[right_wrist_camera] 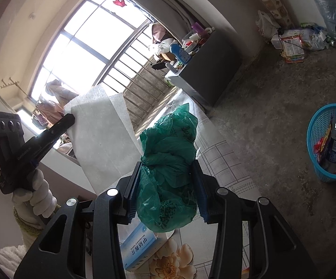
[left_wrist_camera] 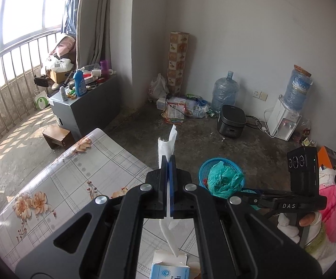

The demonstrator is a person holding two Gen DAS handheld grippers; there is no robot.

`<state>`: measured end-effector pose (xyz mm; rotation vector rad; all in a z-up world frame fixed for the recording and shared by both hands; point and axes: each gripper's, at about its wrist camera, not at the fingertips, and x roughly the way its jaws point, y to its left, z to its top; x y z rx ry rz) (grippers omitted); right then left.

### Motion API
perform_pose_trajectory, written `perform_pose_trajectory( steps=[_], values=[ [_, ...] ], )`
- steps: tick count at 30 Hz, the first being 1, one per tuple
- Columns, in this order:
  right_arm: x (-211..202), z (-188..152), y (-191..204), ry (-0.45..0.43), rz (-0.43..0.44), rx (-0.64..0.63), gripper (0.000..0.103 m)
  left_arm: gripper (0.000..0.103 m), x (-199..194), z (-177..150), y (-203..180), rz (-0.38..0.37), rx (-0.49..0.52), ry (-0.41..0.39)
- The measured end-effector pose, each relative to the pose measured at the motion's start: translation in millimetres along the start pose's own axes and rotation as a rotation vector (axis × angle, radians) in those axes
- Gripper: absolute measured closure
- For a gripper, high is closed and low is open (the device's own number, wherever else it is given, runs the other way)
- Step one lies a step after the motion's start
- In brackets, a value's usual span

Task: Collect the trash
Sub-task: 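Carry the green bag and tissue over the blue basket with both tools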

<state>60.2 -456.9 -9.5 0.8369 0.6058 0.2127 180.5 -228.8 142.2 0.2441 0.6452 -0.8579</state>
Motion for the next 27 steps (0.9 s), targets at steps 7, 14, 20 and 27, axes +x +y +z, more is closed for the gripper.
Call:
perform_pose_trajectory(
  steps=[7,14,20,27],
  values=[
    [-34,9,-36,-0.09,-0.046,0.06,0.062,0.103,46,17,-61,-0.083,0.084,0.047],
    [-73,13,-95,-0.198,-0.135,0.182,0.062,0.103,122,29,-125,-0.163,0.139,0.126],
    [-100,13,-170,-0.29,-0.334,0.331,0.062,0.103,212,23,-169,-0.221,0.162,0.257],
    [-99,-2,-248,-0.303,-0.419,0.504,0.062,0.103,310,-2,-212,-0.269,0.177,0.388]
  ],
)
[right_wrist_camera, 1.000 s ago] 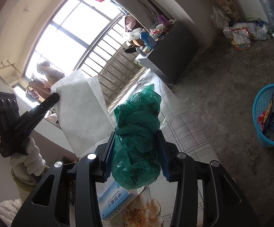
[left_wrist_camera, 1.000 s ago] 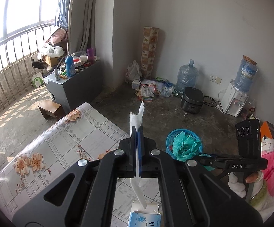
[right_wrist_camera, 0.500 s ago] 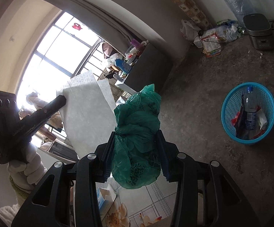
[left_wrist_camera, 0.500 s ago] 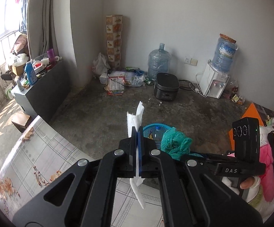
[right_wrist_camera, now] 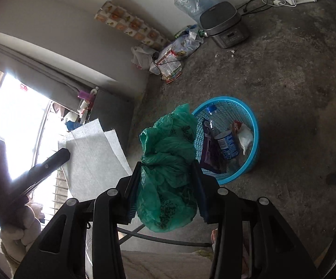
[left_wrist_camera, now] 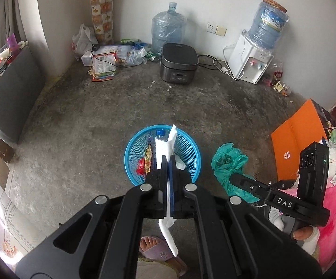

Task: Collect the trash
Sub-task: 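Carry the green bag and tissue over the blue basket with both tools, then open both tools to drop the green bag and tissue into the basket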

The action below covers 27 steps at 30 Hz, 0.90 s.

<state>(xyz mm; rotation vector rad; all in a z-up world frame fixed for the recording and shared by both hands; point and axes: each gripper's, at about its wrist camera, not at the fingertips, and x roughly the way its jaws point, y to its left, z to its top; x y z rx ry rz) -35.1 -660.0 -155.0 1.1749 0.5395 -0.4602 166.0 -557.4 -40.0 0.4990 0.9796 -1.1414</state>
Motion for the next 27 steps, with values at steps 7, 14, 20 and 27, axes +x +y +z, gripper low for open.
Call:
perform_pose_trajectory(
  steps=[7,14,20,27],
  values=[
    [52,19,-38,0.03,-0.042,0.075,0.062,0.103,85,8,-7,-0.015,0.01,0.099],
    [132,34,-81,0.111,-0.173,0.119,0.042,0.066,151,11,4,0.092,0.03,0.19],
    [127,19,-93,0.09,-0.185,0.149,0.042,0.059,133,14,19,0.089,0.012,0.173],
    [85,17,-51,-0.016,-0.181,0.038,0.042,0.05,38,13,45,0.097,0.021,0.105]
  ],
)
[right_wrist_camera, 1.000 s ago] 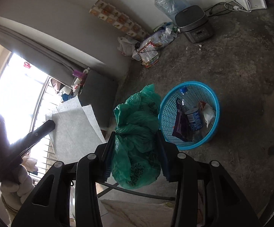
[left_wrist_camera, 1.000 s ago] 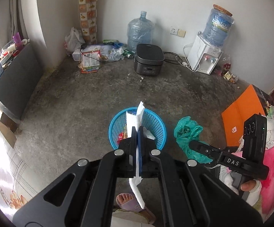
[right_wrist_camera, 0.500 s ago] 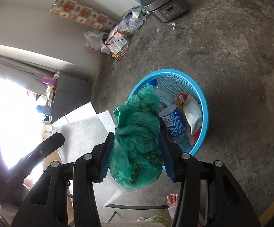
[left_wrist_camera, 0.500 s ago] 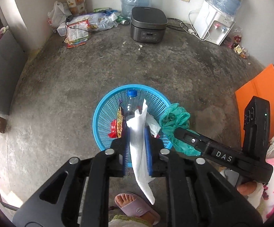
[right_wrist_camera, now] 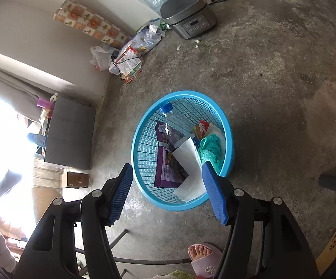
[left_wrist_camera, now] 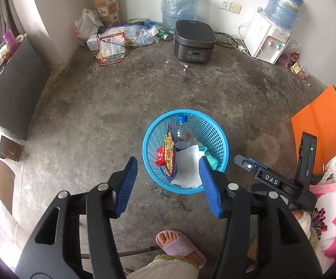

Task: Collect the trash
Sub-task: 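Open both tools to drop the green bag and tissue into the basket, then move both tools back to the table toward the clear lid and blue box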

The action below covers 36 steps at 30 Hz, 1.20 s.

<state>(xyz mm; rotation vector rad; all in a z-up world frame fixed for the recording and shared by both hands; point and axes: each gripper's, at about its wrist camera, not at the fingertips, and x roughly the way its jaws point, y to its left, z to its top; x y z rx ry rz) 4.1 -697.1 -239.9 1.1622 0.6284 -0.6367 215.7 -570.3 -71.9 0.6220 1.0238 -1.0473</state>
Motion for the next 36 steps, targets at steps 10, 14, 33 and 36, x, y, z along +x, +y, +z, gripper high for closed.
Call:
perform_pose_trajectory(
  steps=[10,14,33,36],
  values=[
    [-100,-40,130,-0.197,0.106,-0.409,0.03,0.03,-202,-85,76,0.248,-0.068,-0.269],
    [-127,-77,177,-0.168,0.241,-0.545,0.029,0.028,-265,-137,95,0.309,-0.164,-0.355],
    [-161,-243,265,0.336,0.581,-0.885,0.029,0.028,-346,-382,157,0.504,-0.722,-0.373],
    [-165,-252,269,0.358,0.589,-0.899,0.029,0.028,-344,-411,158,0.506,-0.78,-0.366]
  ],
)
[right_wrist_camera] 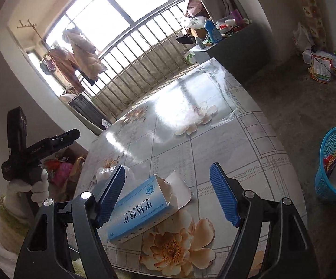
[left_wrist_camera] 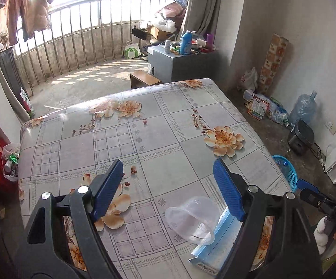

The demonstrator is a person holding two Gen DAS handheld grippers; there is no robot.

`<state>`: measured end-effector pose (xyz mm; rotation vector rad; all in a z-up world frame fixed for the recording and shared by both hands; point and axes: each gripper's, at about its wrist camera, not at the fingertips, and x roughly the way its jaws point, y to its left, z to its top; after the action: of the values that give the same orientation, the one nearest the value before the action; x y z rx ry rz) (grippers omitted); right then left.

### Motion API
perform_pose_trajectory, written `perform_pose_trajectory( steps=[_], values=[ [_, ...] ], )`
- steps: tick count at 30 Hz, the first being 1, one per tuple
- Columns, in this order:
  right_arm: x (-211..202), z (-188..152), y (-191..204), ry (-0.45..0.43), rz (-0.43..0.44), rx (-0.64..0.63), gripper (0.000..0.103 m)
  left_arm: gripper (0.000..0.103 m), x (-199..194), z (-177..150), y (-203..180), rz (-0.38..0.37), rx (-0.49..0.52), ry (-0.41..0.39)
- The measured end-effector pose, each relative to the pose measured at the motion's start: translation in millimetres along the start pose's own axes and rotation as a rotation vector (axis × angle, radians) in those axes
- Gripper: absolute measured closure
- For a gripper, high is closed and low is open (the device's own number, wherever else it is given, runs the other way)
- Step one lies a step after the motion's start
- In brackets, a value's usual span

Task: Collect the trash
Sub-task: 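Move both tools back to the table toward the clear lid and blue box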

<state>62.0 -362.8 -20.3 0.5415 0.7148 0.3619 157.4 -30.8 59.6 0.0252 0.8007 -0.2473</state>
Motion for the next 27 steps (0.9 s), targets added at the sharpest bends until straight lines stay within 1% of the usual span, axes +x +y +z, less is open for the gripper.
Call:
perform_pose_trajectory(
  steps=[3,6,12,16,20,21,22,23,25,27],
  values=[
    [6,1,14,0.022,0.023,-0.018,0.029,0.028,-3,-18,22,0.023,-0.047,0.003],
    [14,-2,31,0.044,0.041,-0.042,0.029,0.028,-3,-36,41,0.013,-0.099,0.02],
    [34,-4,70,0.098,0.053,-0.127,0.03,0.028,-1,-66,63,0.009,-0.14,0.035],
    [54,-4,94,0.14,0.035,-0.185,0.03,0.028,3,-82,70,-0.011,-0.155,0.047],
    [82,-10,114,0.199,-0.024,-0.243,0.03,0.028,7,-93,75,-0.023,-0.156,0.044],
    [88,-11,120,0.209,-0.038,-0.262,0.03,0.028,8,-95,76,-0.027,-0.157,0.043],
    [94,-12,125,0.216,-0.054,-0.281,0.035,0.028,9,-97,76,-0.032,-0.158,0.043],
    [100,-13,129,0.225,-0.071,-0.295,0.038,0.028,11,-99,77,-0.037,-0.161,0.046],
    [110,-14,135,0.243,-0.1,-0.313,0.046,0.028,14,-102,79,-0.049,-0.167,0.049],
    [117,-16,141,0.252,-0.141,-0.346,0.051,0.028,18,-104,81,-0.063,-0.174,0.053]
  ],
)
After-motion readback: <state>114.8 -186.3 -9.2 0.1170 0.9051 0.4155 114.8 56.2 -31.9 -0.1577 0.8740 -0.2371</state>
